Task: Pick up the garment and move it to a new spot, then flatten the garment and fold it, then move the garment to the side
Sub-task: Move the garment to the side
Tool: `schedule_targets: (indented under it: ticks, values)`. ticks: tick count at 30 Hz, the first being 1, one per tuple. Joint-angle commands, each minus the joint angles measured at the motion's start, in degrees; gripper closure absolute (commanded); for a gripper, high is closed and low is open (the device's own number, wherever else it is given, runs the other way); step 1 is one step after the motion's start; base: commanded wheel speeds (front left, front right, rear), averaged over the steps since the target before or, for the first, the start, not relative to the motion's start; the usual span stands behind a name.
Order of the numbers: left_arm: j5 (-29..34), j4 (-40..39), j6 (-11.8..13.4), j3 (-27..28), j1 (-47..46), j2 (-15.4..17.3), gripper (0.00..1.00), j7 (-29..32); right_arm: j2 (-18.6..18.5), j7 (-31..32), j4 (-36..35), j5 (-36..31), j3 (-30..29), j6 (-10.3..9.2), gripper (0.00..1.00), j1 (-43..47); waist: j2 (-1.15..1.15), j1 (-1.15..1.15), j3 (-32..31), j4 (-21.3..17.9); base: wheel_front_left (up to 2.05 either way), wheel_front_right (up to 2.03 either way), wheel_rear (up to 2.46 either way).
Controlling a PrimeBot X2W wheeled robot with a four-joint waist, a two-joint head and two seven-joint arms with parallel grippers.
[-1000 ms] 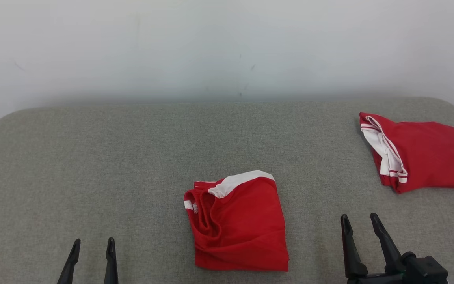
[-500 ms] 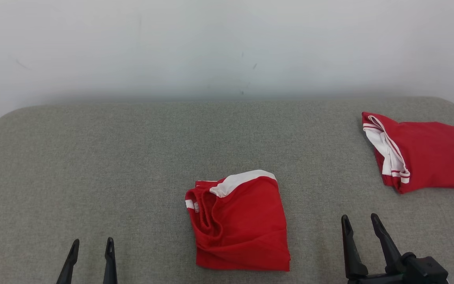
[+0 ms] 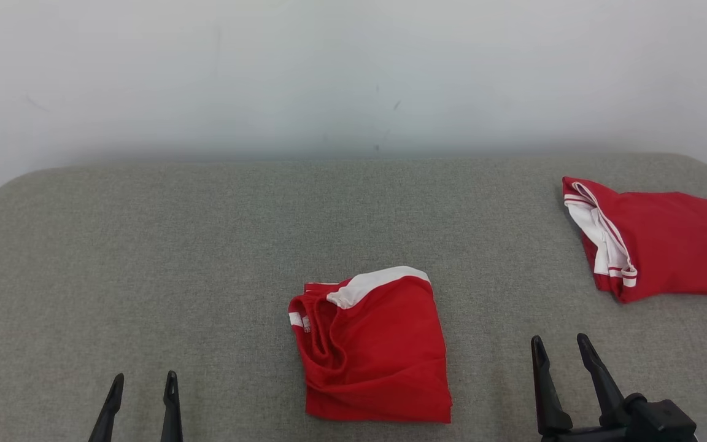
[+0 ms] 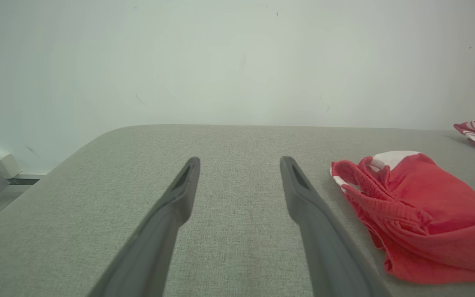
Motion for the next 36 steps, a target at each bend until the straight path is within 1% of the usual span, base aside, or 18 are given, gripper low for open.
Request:
schedule_targets:
  ticks: [1, 5, 12, 15, 21, 23, 24, 30, 36]
  values:
    - [0.0, 0.1, -0.1, 0.0, 0.1, -0.1, 0.0, -0.2, 0.1, -0.2, 0.3, 0.0, 0.0, -0.15, 0.0, -0.1, 0.0, 0.0, -0.1, 0.0, 0.0, 0.0, 0.0]
    - [-0.3, 0.3, -0.1, -0.1, -0.1, -0.1, 0.0, -0.2, 0.1, -0.2, 1.4, -0.6, 1.6, -0.15, 0.0, -1.6, 0.0, 0.0, -0.2, 0.2, 0.0, 0.0, 0.0]
    - [-0.6, 0.7, 0.0, -1.1, -0.4, -0.1, 0.0, -0.2, 0.1, -0.2, 9.9, -2.3, 4.2, -0.15, 0.0, -7.0, 0.0, 0.0, -0.2, 2.0, 0.0, 0.0, 0.0]
    - [-1.0, 0.9, 0.0, -1.6, -0.6, -0.1, 0.0, -0.2, 0.1, -0.2, 16.1, -3.0, 4.2, -0.15, 0.0, -10.0, 0.0, 0.0, -0.1, 3.4, 0.0, 0.0, 0.0]
    - [-1.5, 1.5, 0.0, -3.0, -0.7, -0.1, 0.0, -0.2, 0.1, 1.0, 29.3, -3.0, 4.4, -0.15, 0.0, -18.7, 0.0, 0.0, 0.6, 6.5, 0.0, 0.0, 0.0]
    - [-1.8, 1.7, 0.1, -3.5, -1.0, -0.1, 0.0, -0.2, 0.1, 1.6, 32.9, -1.8, 4.1, -0.15, 0.0, -21.4, 0.0, 0.0, 1.0, 7.7, 0.0, 0.0, 0.0]
    - [-1.8, 1.7, 0.1, -3.5, -1.0, -0.1, 0.0, -0.2, 0.1, 1.6, 32.9, -1.8, 4.1, -0.15, 0.0, -21.4, 0.0, 0.0, 1.0, 7.7, 0.0, 0.0, 0.0]
    - [-2.1, 2.3, 0.1, -4.9, -2.1, -0.1, 0.0, -0.2, 0.1, 5.1, 43.4, 0.5, 2.6, -0.15, 0.0, -27.8, 0.0, 0.0, 2.0, 10.8, 0.0, 0.0, 0.0]
    - [-2.1, 2.5, 0.0, -5.1, -2.1, -0.1, 0.0, -0.2, 0.1, 8.9, 50.3, 5.0, 5.3, -0.15, 0.0, -30.6, 0.0, 0.0, 2.0, 12.0, 0.0, 0.0, 0.0]
